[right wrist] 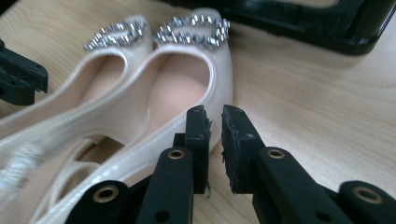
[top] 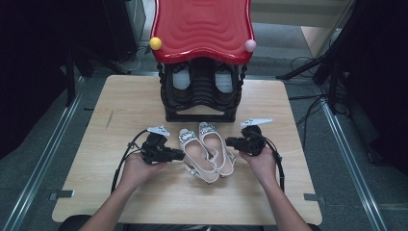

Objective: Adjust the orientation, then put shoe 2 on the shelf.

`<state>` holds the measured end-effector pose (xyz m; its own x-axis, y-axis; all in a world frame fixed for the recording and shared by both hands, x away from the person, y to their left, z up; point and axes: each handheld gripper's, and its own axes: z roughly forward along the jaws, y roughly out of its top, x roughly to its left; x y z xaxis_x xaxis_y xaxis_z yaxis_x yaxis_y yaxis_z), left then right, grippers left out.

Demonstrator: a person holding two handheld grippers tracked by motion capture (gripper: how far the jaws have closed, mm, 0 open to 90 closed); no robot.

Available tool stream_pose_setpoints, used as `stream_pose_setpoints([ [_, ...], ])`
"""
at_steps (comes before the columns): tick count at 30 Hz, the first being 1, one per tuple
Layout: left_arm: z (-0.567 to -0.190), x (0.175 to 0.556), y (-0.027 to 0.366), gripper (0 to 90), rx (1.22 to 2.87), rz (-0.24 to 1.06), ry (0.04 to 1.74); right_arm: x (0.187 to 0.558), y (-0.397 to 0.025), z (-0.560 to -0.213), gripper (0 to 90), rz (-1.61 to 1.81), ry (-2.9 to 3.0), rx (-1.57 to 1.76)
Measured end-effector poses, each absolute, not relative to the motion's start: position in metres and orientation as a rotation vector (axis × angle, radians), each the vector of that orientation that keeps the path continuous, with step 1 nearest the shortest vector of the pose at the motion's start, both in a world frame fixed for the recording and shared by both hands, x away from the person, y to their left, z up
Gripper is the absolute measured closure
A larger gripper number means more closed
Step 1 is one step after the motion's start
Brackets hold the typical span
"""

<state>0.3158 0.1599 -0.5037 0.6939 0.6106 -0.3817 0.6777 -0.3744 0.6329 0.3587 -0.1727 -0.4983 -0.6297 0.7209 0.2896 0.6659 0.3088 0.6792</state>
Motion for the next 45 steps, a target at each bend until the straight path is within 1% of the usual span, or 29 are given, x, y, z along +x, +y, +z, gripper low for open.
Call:
stream_pose_setpoints([
  [3,-0.502,0.316,0.165,68.7,2.09,-0.092,0.993,0.358,-0.174,-0.494,76.7,1.257,2.472,1.303],
  [9,-0.498,0.316,0.175,61.2,2.068,-0.074,1.009,0.357,-0.174,-0.489,74.4,1.268,2.461,1.297],
  [11,-0.497,0.316,0.178,59.5,2.078,-0.048,1.016,0.356,-0.173,-0.487,73.5,1.262,2.459,1.298],
  [14,-0.498,0.318,0.182,54.3,2.092,-0.013,1.029,0.355,-0.173,-0.484,73.0,1.26,2.456,1.289],
  [19,-0.499,0.32,0.19,51.2,2.075,-0.02,1.052,0.354,-0.171,-0.48,70.5,1.292,2.446,1.301],
  [28,-0.497,0.321,0.203,48.8,2.032,-0.024,1.079,0.357,-0.15,-0.47,69.4,1.285,2.502,1.279],
  [36,-0.497,0.323,0.21,48.3,2.012,-0.016,1.099,0.362,-0.125,-0.47,68.6,1.216,2.585,1.25],
  [41,-0.497,0.324,0.211,47.9,2.028,0.005,1.105,0.363,-0.113,-0.47,68.3,1.176,2.627,1.249],
  [45,-0.498,0.324,0.212,47.9,2.04,0.011,1.105,0.364,-0.102,-0.472,66.3,1.132,2.668,1.23],
])
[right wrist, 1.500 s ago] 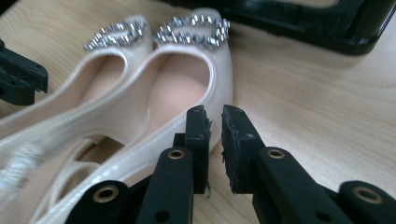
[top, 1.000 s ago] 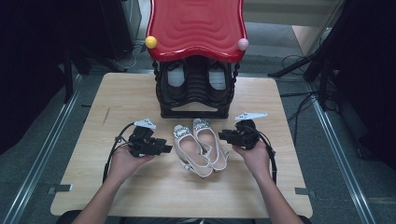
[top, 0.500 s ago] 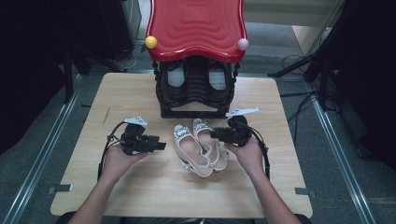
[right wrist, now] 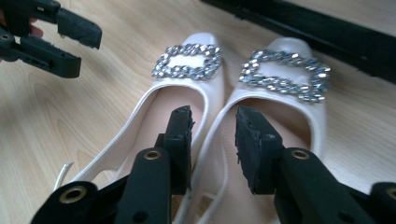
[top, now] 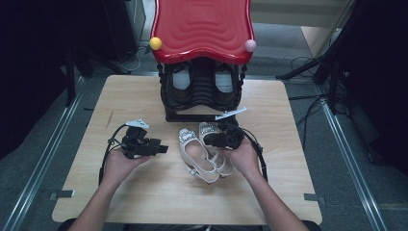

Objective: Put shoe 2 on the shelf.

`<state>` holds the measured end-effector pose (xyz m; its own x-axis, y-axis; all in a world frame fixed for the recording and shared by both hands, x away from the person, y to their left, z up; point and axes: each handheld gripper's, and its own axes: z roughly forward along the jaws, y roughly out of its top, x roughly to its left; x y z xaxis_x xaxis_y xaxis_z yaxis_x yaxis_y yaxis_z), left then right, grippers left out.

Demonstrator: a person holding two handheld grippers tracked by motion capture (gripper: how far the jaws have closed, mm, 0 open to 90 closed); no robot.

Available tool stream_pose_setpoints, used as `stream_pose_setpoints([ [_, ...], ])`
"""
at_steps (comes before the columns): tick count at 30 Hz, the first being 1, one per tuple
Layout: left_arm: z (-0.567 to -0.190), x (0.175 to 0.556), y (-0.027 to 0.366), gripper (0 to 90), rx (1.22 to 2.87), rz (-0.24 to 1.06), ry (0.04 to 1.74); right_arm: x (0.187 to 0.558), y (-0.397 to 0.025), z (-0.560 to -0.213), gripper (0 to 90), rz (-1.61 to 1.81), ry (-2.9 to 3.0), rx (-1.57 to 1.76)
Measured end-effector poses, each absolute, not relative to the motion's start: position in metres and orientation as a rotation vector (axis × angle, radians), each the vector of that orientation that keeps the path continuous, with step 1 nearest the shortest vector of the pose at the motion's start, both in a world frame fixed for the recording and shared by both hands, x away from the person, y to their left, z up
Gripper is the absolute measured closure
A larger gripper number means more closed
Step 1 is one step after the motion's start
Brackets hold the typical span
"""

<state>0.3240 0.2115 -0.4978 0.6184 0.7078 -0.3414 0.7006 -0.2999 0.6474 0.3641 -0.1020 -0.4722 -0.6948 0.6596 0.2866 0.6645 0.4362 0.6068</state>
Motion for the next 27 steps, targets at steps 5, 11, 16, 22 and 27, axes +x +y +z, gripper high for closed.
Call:
stream_pose_setpoints([
  [5,-0.497,0.324,0.212,47.9,2.036,0.016,1.102,0.363,-0.092,-0.475,65.6,-1.07,-2.673,-1.207],
  [11,-0.498,0.324,0.212,48.0,2.039,0.013,1.102,0.361,-0.084,-0.481,63.6,-0.973,-2.696,-1.206],
  [16,-0.498,0.324,0.212,47.9,2.041,0.013,1.101,0.355,-0.084,-0.482,64.5,-0.929,-2.711,-1.22],
  [22,-0.497,0.324,0.211,47.9,2.038,0.016,1.101,0.346,-0.086,-0.482,64.2,-0.85,-2.746,-1.218],
  [27,-0.498,0.324,0.211,47.9,2.046,0.019,1.101,0.344,-0.087,-0.486,69.5,-0.817,-2.768,-1.232],
])
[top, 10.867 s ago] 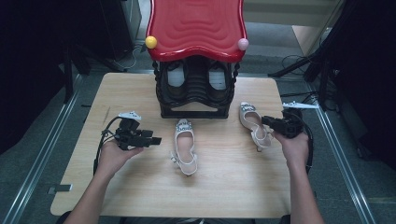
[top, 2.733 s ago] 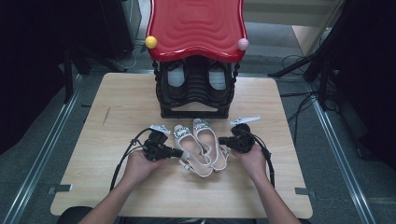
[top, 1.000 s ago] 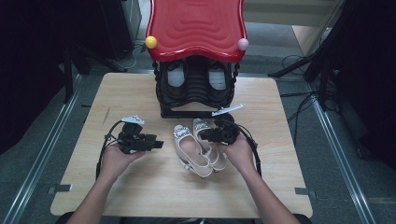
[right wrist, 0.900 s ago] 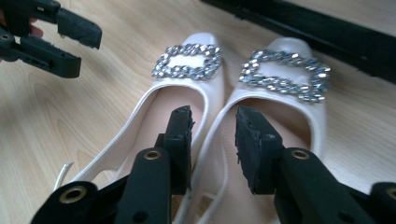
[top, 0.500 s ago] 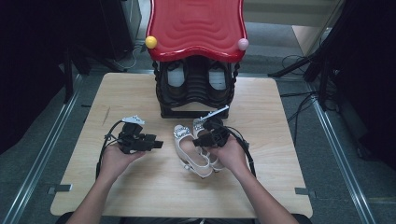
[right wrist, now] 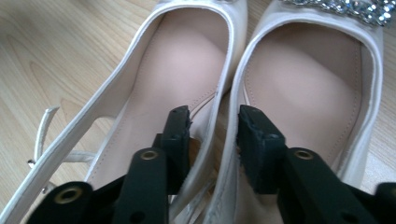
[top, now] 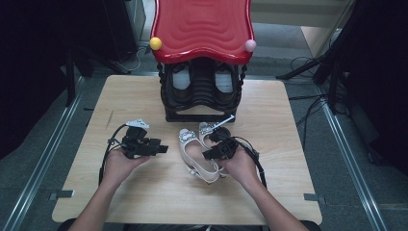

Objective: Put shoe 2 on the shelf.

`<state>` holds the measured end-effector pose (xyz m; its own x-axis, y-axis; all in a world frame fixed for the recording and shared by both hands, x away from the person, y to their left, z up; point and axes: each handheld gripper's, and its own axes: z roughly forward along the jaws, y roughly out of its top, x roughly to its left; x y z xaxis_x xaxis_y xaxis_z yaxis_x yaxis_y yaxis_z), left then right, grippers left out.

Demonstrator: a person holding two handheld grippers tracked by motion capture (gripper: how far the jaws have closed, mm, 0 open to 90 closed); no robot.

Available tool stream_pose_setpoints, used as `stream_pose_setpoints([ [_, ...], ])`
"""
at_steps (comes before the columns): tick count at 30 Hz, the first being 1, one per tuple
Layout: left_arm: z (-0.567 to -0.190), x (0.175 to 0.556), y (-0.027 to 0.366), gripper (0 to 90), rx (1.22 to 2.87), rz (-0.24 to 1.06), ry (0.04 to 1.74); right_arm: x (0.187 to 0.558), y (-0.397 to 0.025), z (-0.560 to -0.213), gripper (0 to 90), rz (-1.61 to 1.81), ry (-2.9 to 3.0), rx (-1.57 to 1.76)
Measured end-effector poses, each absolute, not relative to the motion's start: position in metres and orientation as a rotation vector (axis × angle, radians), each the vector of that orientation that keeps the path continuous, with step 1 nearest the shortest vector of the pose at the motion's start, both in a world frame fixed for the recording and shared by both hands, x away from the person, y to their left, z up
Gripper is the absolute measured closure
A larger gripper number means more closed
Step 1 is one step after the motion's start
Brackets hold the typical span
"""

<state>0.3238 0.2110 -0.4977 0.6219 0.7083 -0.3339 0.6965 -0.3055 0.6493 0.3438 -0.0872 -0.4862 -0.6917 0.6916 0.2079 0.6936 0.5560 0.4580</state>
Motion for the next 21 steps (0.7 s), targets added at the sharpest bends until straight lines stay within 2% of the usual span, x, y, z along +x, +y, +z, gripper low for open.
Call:
stream_pose_setpoints([
  [10,-0.4979,0.3236,0.2098,47.7,2.038,0.017,1.102,0.348,-0.0857,-0.489,74.2,-0.794,-2.768,-1.211],
  [18,-0.4978,0.3239,0.2131,46.2,2.035,0.02,1.105,0.3502,-0.0877,-0.4874,85.5,-0.784,-2.728,-1.265],
  [21,-0.4977,0.3241,0.2149,46.2,2.026,0.021,1.114,0.3536,-0.09,-0.4867,86.2,-0.783,-2.677,-1.289],
])
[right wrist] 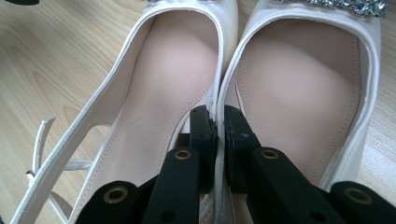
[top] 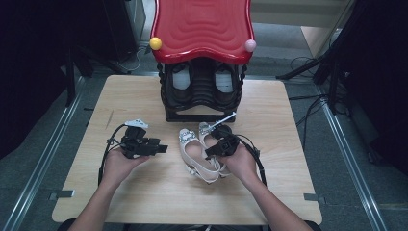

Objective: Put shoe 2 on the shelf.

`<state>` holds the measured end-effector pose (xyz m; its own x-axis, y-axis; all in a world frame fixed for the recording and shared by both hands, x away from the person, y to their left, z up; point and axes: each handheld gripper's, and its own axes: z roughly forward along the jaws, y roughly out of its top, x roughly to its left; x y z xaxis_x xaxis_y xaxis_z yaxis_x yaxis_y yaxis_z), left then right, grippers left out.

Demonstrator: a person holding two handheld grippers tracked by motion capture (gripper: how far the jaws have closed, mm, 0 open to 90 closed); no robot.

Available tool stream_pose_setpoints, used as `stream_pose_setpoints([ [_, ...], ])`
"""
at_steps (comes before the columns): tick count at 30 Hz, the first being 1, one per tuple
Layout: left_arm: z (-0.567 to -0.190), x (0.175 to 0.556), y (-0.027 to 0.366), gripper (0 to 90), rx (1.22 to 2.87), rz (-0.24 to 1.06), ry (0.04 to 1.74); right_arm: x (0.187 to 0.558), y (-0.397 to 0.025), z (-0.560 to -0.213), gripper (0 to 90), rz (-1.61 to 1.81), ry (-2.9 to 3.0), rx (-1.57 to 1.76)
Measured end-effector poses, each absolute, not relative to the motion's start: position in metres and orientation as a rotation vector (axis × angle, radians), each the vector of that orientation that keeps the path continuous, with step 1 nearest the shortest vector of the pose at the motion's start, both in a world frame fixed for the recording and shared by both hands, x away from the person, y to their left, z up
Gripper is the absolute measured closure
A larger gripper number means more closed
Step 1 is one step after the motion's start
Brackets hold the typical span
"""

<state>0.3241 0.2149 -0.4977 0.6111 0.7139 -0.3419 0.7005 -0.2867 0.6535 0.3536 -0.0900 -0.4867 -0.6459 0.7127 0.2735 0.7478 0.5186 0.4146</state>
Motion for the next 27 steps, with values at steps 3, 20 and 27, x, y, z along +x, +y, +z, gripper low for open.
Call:
stream_pose_setpoints([
  [3,-0.497,0.324,0.217,46.0,2.025,0.024,1.118,0.353,-0.089,-0.484,86.3,-0.786,-2.687,-1.278],
  [20,-0.498,0.322,0.234,41.6,1.981,0.072,1.157,0.358,-0.1,-0.445,86.4,-0.794,-2.779,-0.994],
  [27,-0.498,0.314,0.246,41.3,1.96,0.09,1.178,0.37,-0.104,-0.418,86.4,-0.835,-2.799,-0.802],
])
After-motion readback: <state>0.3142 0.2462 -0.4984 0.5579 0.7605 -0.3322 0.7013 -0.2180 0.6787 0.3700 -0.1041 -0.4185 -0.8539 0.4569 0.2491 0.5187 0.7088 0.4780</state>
